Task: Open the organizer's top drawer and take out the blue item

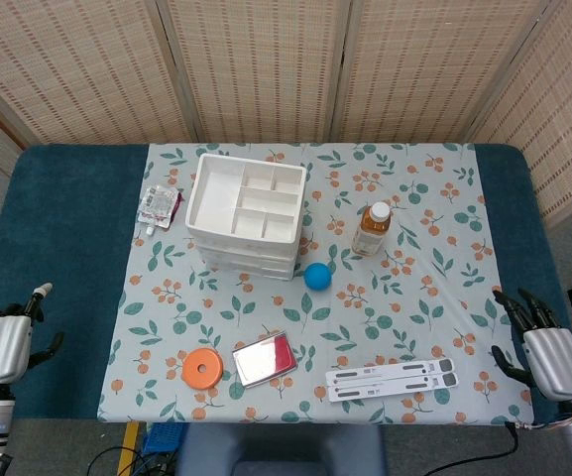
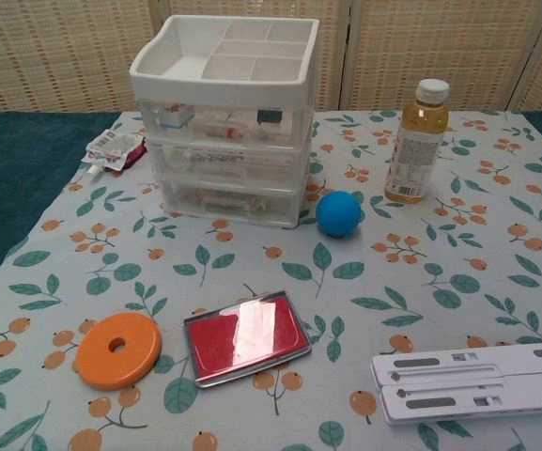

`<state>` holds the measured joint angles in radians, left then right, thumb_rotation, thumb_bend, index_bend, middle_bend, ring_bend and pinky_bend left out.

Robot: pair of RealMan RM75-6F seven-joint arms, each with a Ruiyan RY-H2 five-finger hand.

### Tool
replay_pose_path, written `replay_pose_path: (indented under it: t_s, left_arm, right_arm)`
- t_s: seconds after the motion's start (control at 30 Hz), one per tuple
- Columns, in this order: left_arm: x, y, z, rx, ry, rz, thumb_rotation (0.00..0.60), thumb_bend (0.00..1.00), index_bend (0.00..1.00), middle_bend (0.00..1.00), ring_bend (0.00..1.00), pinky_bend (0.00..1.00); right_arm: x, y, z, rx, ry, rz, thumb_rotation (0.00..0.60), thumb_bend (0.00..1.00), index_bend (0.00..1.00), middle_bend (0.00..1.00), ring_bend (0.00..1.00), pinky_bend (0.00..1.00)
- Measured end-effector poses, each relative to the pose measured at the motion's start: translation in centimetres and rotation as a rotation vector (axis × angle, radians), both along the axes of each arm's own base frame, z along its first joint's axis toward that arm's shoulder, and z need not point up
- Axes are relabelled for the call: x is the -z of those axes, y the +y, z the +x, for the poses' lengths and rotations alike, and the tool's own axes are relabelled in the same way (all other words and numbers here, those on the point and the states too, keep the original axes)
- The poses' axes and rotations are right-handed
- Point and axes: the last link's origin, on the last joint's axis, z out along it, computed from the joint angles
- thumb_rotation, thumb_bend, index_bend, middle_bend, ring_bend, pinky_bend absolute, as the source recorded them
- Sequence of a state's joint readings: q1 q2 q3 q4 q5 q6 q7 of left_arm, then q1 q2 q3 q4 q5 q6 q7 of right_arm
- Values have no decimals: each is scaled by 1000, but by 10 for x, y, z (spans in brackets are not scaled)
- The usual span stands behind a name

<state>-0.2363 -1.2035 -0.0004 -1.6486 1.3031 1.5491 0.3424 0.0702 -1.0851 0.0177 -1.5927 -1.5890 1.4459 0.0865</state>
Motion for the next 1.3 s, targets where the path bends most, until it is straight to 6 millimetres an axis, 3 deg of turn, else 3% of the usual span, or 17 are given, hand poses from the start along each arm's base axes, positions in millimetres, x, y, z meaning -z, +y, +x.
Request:
replay_pose_path:
  t_s: [0.33,1.3]
  left_arm:
    - [5,-11,-3,-4,-27,-8,600,274,190,496,425,572]
    - [14,-6,12,62,-96,-38,600,274,220,495,427,572]
  right_arm:
    - [2,-2,1,-15,9,-14,600,404,48,189,79,99]
    - [-3,3,0,3,1,-50,600,404,48,189,79,99]
